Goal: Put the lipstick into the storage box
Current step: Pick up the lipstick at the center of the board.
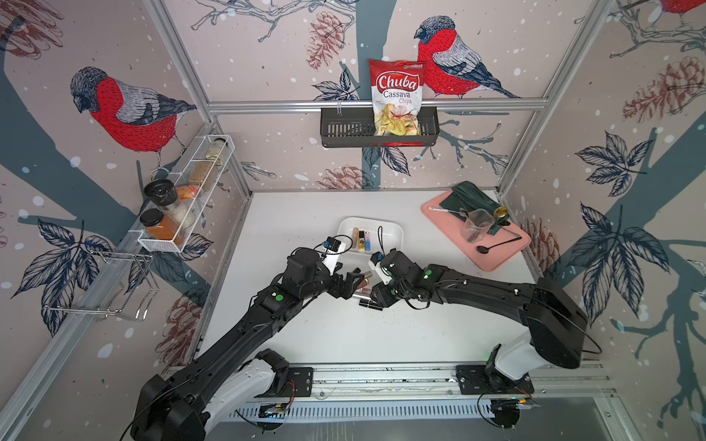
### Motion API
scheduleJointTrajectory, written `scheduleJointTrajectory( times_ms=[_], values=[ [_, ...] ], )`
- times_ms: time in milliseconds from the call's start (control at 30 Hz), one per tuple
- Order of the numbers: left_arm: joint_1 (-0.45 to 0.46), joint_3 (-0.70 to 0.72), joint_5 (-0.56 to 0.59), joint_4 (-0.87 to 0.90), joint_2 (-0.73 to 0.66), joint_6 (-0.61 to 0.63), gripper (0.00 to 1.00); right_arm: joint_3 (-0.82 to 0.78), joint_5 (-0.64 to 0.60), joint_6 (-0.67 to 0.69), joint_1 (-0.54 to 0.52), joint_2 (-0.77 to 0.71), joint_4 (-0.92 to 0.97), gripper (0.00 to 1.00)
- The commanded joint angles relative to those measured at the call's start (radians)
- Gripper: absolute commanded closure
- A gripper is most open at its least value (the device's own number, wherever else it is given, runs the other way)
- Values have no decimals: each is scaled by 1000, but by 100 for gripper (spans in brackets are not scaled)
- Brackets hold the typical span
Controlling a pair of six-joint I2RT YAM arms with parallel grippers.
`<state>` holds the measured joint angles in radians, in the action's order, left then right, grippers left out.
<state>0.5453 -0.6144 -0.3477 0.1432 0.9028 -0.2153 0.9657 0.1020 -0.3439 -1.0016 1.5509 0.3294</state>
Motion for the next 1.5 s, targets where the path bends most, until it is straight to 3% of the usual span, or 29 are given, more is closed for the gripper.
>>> scheduleJointTrajectory(
  times_ms=[0, 367, 1467],
  values=[
    [7, 43, -40, -11, -62, -58, 5, -25, -41, -2, -22, -18, 20, 48],
    [13, 54, 2, -10, -135, -52, 4, -57, -69, 14, -58, 11, -33, 48],
    [13, 52, 25, -5, -150, -45, 4, -12, -84, 54, -111, 160, -58, 48]
  ],
)
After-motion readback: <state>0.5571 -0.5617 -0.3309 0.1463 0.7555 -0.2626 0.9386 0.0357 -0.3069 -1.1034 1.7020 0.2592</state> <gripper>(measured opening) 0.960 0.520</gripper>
